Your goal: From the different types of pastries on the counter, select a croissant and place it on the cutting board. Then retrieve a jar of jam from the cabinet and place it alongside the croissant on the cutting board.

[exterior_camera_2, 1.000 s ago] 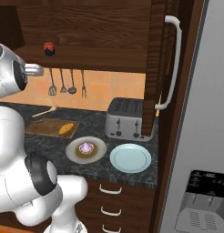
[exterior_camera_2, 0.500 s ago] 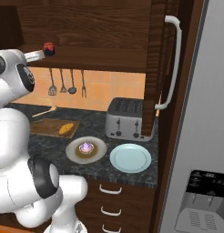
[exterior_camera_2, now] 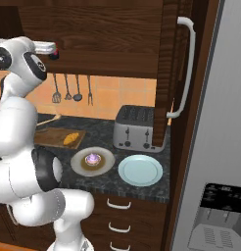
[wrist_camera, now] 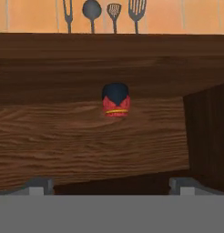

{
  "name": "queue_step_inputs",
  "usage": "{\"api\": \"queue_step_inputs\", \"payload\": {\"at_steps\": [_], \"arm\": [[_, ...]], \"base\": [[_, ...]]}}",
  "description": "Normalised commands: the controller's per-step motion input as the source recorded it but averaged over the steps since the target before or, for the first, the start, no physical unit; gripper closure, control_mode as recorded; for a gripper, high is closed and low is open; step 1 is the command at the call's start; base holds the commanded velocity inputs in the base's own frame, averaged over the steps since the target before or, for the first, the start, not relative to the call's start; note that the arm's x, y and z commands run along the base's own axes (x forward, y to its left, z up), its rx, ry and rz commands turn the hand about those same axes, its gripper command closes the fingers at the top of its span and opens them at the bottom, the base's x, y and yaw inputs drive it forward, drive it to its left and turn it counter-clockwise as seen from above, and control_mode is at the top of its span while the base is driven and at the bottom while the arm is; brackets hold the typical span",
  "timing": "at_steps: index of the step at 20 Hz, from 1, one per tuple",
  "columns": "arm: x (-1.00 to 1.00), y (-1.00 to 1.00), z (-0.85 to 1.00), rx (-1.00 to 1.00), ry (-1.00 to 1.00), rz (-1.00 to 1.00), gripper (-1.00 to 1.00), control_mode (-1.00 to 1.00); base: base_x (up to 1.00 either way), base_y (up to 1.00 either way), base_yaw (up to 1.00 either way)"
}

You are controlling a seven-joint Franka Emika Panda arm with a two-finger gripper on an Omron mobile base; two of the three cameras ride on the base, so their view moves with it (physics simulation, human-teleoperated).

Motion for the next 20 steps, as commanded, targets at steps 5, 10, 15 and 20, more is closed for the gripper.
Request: {"api": "queue_step_inputs", "payload": {"at_steps": [5, 10, 15, 20], "arm": [[0.40, 0.00, 0.06, 0.05, 0.27, -0.01, -1.00, -1.00], [0.25, 0.00, 0.17, 0.01, 0.57, 0.00, -1.00, -1.00], [0.11, 0.00, 0.05, 0.01, 0.09, 0.00, -1.00, -1.00], [0.32, 0.00, -0.02, 0.00, 0.00, 0.10, -1.00, -1.00]], "base": [[0.00, 0.00, 0.00], [0.00, 0.00, 0.00], [0.00, 0.00, 0.00], [0.00, 0.00, 0.00]]}}
